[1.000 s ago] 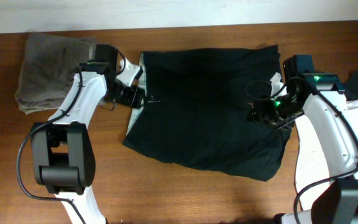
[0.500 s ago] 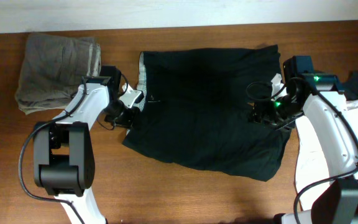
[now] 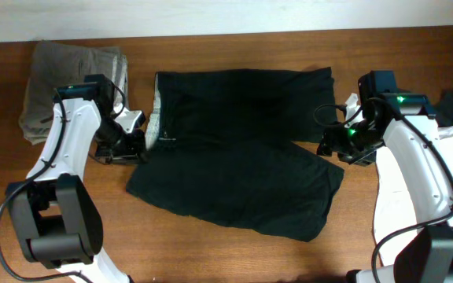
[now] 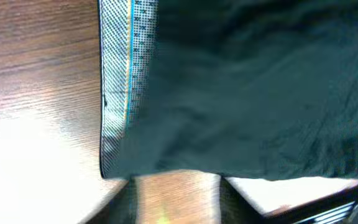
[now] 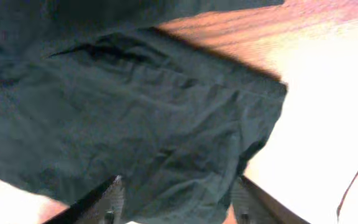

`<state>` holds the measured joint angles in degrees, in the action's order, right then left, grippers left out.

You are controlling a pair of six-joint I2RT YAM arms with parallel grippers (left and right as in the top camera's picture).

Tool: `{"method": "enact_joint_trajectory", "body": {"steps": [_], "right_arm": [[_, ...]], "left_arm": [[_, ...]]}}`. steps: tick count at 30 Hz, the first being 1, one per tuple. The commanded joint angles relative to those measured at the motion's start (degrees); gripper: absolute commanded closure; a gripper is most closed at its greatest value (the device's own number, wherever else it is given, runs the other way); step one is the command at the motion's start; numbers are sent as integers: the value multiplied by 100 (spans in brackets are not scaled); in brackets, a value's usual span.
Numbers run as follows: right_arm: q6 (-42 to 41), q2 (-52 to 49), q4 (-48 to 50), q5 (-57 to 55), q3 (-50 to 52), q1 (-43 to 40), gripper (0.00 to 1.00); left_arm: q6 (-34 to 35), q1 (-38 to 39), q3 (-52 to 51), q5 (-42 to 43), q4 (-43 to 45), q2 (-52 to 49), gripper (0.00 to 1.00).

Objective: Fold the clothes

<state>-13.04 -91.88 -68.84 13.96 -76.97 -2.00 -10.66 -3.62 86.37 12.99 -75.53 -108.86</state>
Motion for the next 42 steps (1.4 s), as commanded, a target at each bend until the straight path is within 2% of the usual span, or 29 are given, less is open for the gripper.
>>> {"method": "enact_joint_trajectory", "body": {"steps": [1,4,6,9,13,14,16,19,20,21,23,24,29,31,32,33,34,35,39,42], "right_arm": [[-402,140,608,-382,17,2,32],[-721,15,2124,-304,22,2,38],[-741,-348,3257,-308,20,0,38],[-741,-997,4385,-367,-24,-72,38],[-695,-1982,4747,-372,-686,-299,32],[-697,-2295,4833,-372,-911,-337,30],[-699,-2780,5049,-367,-1139,-365,28],[-894,-3414,5733,-201,-1156,-365,30],[-901,-3565,6061,-11,-1156,-365,37],[-1102,-3692,6365,175,-1156,-363,48],[-1373,-3770,6697,284,-1158,-367,88],[-1364,-3679,6719,326,-1198,-407,96],[-1298,-2835,6607,76,-1412,-800,96],[-1298,-2859,6413,-4,-1410,-905,94],[-1300,-2935,6251,-238,-1408,-901,81],[-1298,-3040,6151,-479,-1408,-870,43],[-1296,-3123,6089,-551,-1405,-852,27],[-1281,-3152,5886,-566,-1405,-852,19],[-881,-2822,5125,-199,-1408,-929,16],[-415,-2194,4365,726,-1408,-804,16]], "left_arm": [[76,9,76,-70,352,90,50],[72,9,181,264,1585,90,51],[72,24,181,791,2966,87,51],[72,85,181,935,4006,68,51],[68,151,199,933,4929,-151,46],[70,170,199,935,5163,-236,41],[74,219,199,1001,5318,-367,41],[72,378,199,994,5320,-564,41],[72,407,199,994,5318,-599,41],[74,452,199,994,5316,-640,41],[72,501,199,975,5276,-697,41],[72,507,197,975,5235,-717,41],[72,507,197,774,5088,-728,41],[70,507,197,756,5112,-754,40],[70,507,197,758,5152,-782,37],[70,507,197,756,5189,-820,32],[70,507,197,756,5198,-852,29],[70,507,197,758,5195,-892,26],[63,511,197,763,5355,-977,26],[-17,584,197,807,5875,-1117,33]]}}
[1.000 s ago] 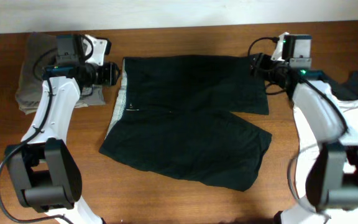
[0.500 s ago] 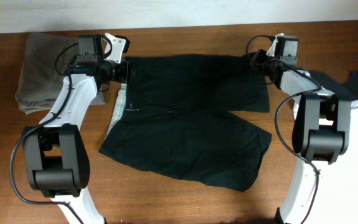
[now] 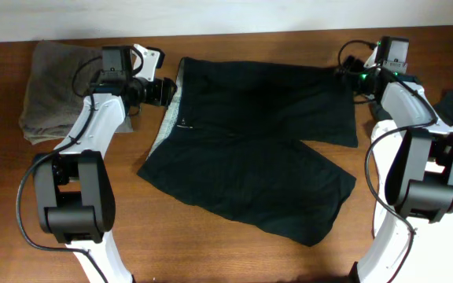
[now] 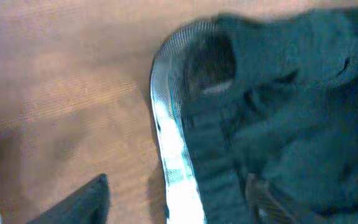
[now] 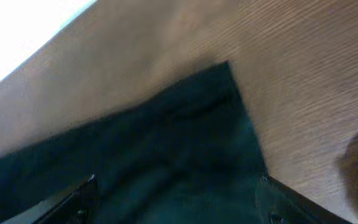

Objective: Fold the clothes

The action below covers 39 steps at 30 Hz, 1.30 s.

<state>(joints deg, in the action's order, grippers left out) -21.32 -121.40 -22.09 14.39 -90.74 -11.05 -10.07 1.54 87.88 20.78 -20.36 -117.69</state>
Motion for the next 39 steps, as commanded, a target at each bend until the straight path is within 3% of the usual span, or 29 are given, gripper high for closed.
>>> {"method": "enact_joint_trajectory", "body": {"steps": [1,4,8,13,16,19,23,28,34,36,38,39], "right_arm": [[461,944,-586,774,-31,184,17],[658,1357,-1456,802,-31,647,19],[654,1379,-2236,787,-28,1091,19],[750,1416,-3008,730,-31,1174,20],[894,1615,-3268,726,-31,1174,19],[890,2035,-3624,662,-31,1174,19],[887,2566,-4369,341,-31,1174,16],[890,2924,-5082,269,-31,1167,16],[909,3233,-5416,269,-31,1169,13],[909,3233,-5473,240,-28,1169,12],[905,3230,-5471,-50,-17,1169,9],[881,3206,-5464,-398,44,1156,5]], "left_arm": [[-79,111,46,79,551,-319,35],[-118,341,46,245,1279,-748,49],[-114,479,66,219,1775,-1220,61],[-116,105,463,197,-192,-1147,61],[-247,-160,1088,125,-1681,-616,45],[-245,-299,1397,-369,-3558,39,37],[-243,-313,1113,-422,-5541,103,36],[116,-546,-2,-802,-5606,103,36],[334,-719,-1143,-474,-4360,103,37],[426,-723,-1493,-472,-3932,103,59],[605,-723,-1596,-470,-3777,103,98],[645,-734,-1580,-470,-3967,140,99]]}}
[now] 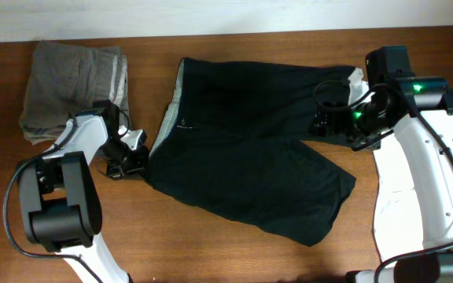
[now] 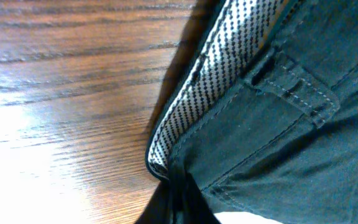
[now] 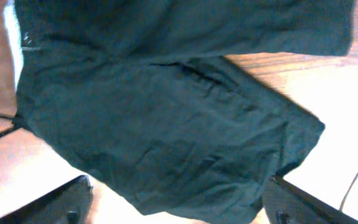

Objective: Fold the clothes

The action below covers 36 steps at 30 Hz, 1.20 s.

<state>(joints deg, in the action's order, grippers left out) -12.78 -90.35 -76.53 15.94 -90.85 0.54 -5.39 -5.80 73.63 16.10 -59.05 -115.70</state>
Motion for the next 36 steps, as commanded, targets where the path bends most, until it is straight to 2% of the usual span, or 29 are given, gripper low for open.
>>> {"method": "enact_joint_trajectory", "body": {"steps": [1,3,5,8,9,11,12,15,18,20,21,26,28,30,31,34,36], "right_arm": [[-13,72,2,-680,232,-107,4],[-166,13,107,-780,625,-385,3],[-271,-111,426,-734,1467,-831,5],[-269,-190,933,-699,2208,-1049,9],[-271,-192,1423,-699,2603,-1088,12],[-424,-192,2087,-691,3174,-1088,25],[-490,-192,2380,-557,3515,-1088,36],[-706,-192,2747,-367,4146,-1091,43],[-767,-192,3886,63,4798,-1091,58],[-767,-192,4253,304,4892,-1093,88],[-763,-179,4280,289,4782,-1126,96],[-743,-175,4144,269,3235,-1534,96],[-715,-175,4269,37,2997,-1556,96],[-417,-181,4308,33,2999,-1556,23],[-417,-179,4183,37,2997,-1558,19],[-361,-175,2887,343,2997,-1556,20],[15,-170,2098,688,2999,-1519,22]], "left_arm": [[173,-44,-107,-4,-531,37,99],[168,-138,-92,-81,-999,291,99],[175,-282,-94,-658,-1419,1056,99],[219,-339,-94,-697,-1449,1829,99],[219,-337,-94,-699,-1451,2098,100],[219,-337,-94,-699,-1458,2323,99],[219,-337,-94,-699,-1488,2334,99],[219,-337,-127,-699,-1491,2332,99],[219,-337,-127,-699,-1432,2332,99],[219,-337,-127,-730,-1432,2332,100],[219,-337,-127,-763,-1434,2332,99],[282,-339,-127,-870,-1447,2332,100],[282,-337,-127,-870,-1432,2332,99],[282,-337,-127,-866,-1432,2332,99],[282,-337,-127,-866,-1432,2332,100],[282,-337,-127,-863,-1432,2332,99],[284,-337,-127,-863,-1429,2332,100]]}}
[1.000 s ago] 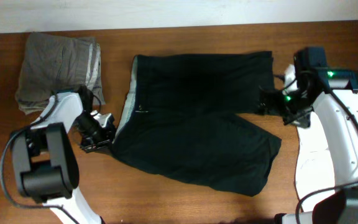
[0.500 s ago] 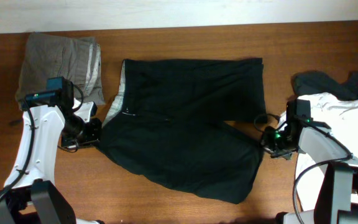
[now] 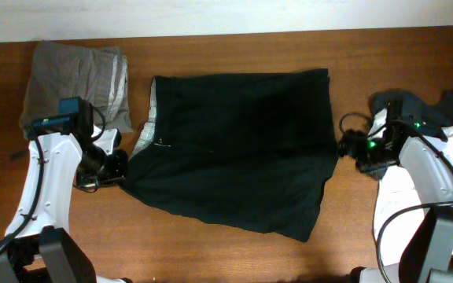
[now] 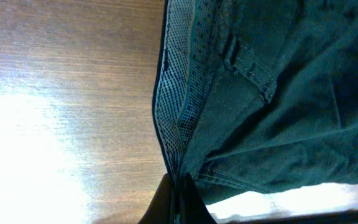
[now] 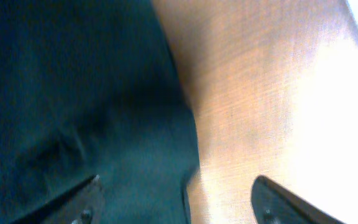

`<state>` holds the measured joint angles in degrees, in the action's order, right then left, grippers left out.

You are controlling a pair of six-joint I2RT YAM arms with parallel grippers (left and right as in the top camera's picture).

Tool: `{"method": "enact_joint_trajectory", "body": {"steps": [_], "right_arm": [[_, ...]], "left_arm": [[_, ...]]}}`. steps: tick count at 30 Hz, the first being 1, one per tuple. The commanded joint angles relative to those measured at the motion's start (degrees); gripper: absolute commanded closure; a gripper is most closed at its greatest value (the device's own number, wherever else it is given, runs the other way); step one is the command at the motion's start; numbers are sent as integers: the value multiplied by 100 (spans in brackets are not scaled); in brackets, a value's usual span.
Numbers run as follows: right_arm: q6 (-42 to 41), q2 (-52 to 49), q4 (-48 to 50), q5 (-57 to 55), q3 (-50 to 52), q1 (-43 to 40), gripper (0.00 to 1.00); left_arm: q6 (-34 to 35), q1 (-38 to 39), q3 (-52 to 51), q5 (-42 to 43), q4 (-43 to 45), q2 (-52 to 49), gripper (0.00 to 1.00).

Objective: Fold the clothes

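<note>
Black shorts point(image 3: 234, 141) lie flat in the middle of the wooden table point(image 3: 234, 47), with the patterned waistband point(image 3: 149, 122) at the left and the legs pointing right. My left gripper point(image 3: 120, 167) sits at the lower left corner of the shorts. In the left wrist view the gripper point(image 4: 179, 199) is shut on the bottom end of the waistband point(image 4: 176, 93). My right gripper point(image 3: 346, 149) is at the right hem. In the right wrist view it point(image 5: 180, 202) stands wide open, with the hem edge of the shorts point(image 5: 73, 93) between its fingers.
A folded grey-brown garment point(image 3: 73, 79) lies at the back left, close to the waistband. A heap of dark clothes point(image 3: 407, 106) sits at the right behind my right arm. Bare wood runs along the front edge.
The shorts now lie further left, and the gap between the two legs has closed. My left gripper, still shut on the waistband corner, moved slightly left. My right gripper went down to the right hem.
At first my grippers were at the lower waistband corner and at the gap between the legs. Then both were at the far corners of the shorts. Then the left was shut on the lower waistband corner and the right was open above the legs. Now the shorts lie squarer.
</note>
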<state>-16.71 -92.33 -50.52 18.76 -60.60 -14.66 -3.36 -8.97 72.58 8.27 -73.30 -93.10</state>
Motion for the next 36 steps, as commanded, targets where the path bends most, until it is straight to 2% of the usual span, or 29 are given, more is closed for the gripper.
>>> {"method": "enact_joint_trajectory", "body": {"steps": [1,4,5,6,7,8,12,13,14,16,19,22,23,24,26,30,31,34,36], "right_arm": [[581,50,-1003,509,-20,90,22],[501,116,-1261,501,286,584,24],[365,116,-1121,457,413,715,28],[214,116,-903,461,592,859,35],[35,111,-697,459,796,1012,36],[-240,111,-501,459,1137,1220,36],[-369,111,-490,555,1906,1652,38],[-352,111,-413,640,2050,1803,44],[-356,111,-275,632,2120,1910,53],[-356,114,-188,197,2013,1902,88],[-380,149,-1073,-778,1512,1644,95],[-398,251,-2063,-1392,697,1285,94],[-396,275,-2186,-1414,544,1228,90],[-398,284,-2238,-1405,455,1207,74],[-308,284,-2124,-1056,374,1200,57],[-219,284,-1906,-780,374,1200,55],[-216,284,-1904,-780,374,1200,55],[-221,284,-1836,-778,376,1200,55],[-223,284,-1788,-734,376,1200,55]], "left_arm": [[81,-20,-22,-81,-7,72,99],[83,-20,-22,-81,28,72,96],[83,-20,-22,-81,26,72,78],[122,-20,-22,-81,28,72,71],[122,-20,-22,-81,33,72,53],[122,-20,-22,-81,35,72,31],[122,-20,-22,-68,61,72,29],[125,-20,-22,-59,144,72,29],[125,-20,-22,-42,227,72,29],[120,-20,-22,289,575,72,30],[118,57,-22,614,1003,72,39],[105,415,-33,656,1600,70,45],[-76,662,-33,656,1897,50,46],[-284,778,-33,629,2057,17,45],[-409,1049,-33,240,2588,-240,44],[-1014,1078,-26,437,4197,-1296,45],[-1025,1045,-26,442,4741,-1539,45],[-1051,1032,-26,448,5595,-1856,45],[-1207,1032,-26,761,6181,-2098,47]]}}
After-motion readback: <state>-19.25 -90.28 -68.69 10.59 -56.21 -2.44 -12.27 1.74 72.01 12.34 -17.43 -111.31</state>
